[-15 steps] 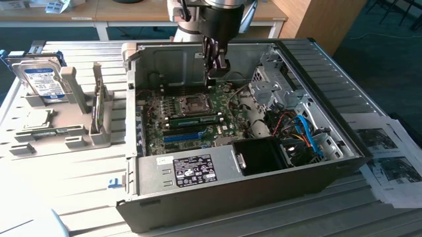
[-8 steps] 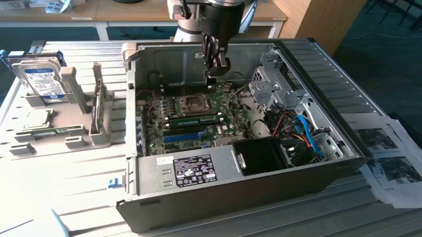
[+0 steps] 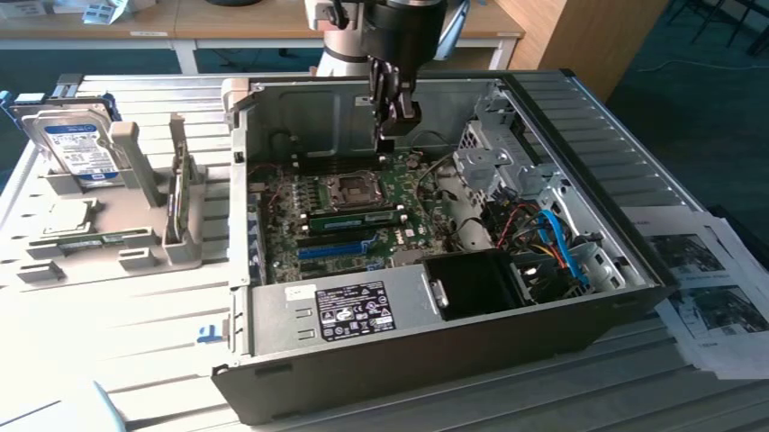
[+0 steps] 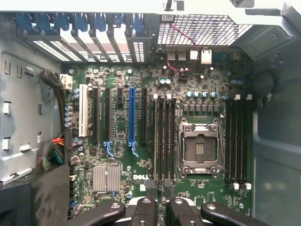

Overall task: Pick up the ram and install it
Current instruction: 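Insert the ram into the slot, then press down the ram until it locks into place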

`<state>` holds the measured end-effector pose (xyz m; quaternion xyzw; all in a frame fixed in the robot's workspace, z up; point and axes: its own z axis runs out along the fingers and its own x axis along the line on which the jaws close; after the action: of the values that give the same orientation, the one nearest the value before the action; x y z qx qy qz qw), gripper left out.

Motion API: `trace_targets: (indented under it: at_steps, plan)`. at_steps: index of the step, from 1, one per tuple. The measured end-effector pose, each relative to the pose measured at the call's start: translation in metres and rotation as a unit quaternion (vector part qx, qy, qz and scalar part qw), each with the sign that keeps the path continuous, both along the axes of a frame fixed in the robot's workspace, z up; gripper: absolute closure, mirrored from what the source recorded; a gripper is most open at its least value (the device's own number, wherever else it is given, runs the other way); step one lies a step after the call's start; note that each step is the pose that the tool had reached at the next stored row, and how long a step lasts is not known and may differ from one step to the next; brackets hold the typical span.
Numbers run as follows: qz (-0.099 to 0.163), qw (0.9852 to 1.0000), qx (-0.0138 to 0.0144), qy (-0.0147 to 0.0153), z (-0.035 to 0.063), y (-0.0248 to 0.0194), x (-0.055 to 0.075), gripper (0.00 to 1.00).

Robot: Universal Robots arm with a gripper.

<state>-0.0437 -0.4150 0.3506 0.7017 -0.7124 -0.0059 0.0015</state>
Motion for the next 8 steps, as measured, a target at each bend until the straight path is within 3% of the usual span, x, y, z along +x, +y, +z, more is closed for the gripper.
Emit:
trace_targets:
  at_steps: [8]
  plan:
    - [0.000,1.0000,-0.0001,0.0000,0.0001,0.0000,0.0000,0.81]
